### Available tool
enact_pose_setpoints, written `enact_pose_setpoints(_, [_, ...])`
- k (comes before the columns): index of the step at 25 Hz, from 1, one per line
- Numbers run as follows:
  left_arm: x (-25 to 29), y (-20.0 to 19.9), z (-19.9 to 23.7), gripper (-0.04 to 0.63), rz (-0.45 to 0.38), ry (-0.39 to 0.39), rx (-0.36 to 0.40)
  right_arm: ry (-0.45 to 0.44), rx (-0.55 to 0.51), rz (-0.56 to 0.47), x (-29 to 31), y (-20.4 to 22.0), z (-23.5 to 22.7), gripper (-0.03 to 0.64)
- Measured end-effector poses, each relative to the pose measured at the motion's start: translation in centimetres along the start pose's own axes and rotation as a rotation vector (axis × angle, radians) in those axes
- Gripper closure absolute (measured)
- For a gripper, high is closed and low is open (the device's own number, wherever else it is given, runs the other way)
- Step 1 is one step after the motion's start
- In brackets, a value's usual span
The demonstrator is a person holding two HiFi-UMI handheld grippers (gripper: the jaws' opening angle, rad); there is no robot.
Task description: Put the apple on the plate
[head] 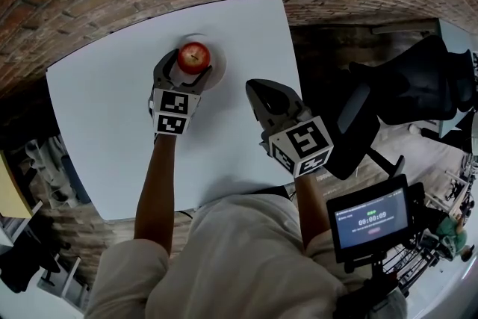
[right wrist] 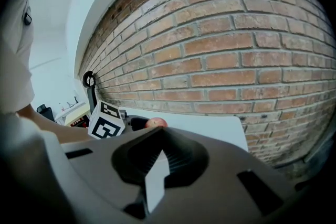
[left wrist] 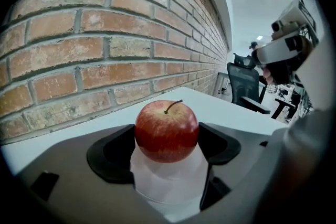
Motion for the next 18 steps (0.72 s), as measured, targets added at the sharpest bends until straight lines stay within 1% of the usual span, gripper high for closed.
enact_pose_setpoints(7, [0.54,0.15,-0.01,0.213,0.023,0.012,0.042,-0.007,-0.002,0.011,0.06,0.45,-0.09,0.614])
enact_pose_setpoints(13, [0.52,0.20,-0.05,0.213,0.012,0.000,0.033,-0.019,0.022,0.011,0.19,0.54,0.04,0.614])
enact_pose_setpoints(18, [0.50,0.22,-0.01,0.213,0.009,0.006,0.031,-0.020,0.029,0.013,0.14,0.67,-0.09,0.614])
Point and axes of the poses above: the fingertips, and each gripper's own axes: x forward along the fingers, z to its left, y out of its underside, the point moved 8 cm from there along -x, backward along the fingers, and after that the axes turned 2 degrees about x, right-handed, at the moved point
